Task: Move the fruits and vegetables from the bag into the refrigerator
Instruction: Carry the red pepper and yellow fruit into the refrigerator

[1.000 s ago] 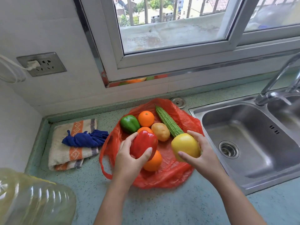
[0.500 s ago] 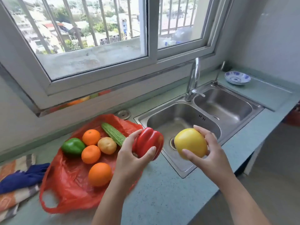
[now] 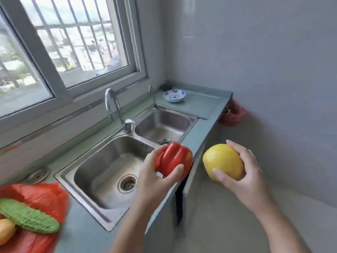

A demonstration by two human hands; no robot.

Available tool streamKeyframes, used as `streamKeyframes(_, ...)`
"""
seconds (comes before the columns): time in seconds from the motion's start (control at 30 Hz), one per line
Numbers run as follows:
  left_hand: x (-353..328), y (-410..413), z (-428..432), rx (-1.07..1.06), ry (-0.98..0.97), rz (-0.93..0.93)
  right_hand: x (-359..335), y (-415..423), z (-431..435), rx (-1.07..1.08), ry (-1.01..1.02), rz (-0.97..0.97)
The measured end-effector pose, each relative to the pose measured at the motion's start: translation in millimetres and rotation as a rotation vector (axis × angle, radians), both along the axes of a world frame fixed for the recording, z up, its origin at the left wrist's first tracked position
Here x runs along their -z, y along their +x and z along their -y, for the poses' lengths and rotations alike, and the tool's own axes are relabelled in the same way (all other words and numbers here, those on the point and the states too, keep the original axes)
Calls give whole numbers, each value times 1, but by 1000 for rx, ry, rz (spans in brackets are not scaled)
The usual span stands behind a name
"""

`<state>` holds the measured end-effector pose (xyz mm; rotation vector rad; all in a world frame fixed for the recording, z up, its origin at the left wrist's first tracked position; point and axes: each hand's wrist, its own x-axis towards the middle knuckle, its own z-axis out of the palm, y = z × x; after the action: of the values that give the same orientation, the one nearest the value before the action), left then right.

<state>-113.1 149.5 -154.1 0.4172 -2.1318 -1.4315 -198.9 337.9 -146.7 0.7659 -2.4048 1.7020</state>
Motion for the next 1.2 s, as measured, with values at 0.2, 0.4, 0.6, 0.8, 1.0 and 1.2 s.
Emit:
streamKeyframes(0.2,-6,-84,-95,245,-3,-66,-3,-37,-106,228,-25,-42)
streamKeyframes(0.4,-15,-164,-186,513,-48,-107,-3,-66,-201,524,-64,-57)
streamKeyframes(0.6,-15,-239,-269,768,-13,-101,0,-92,-274,761,-111,-27)
streamKeyframes(0.8,-23,-322,-359,1020,90,-81,-14,-129,-344,1016,-109,-28)
streamKeyframes(1.0,-37,-387,-453,1283,79,-109,-29,-161,-413,1256,-125,-64)
streamKeyframes(1.2,-32,-403,-550,1474,105,-108,-26,-153,-481,1461,-99,-27)
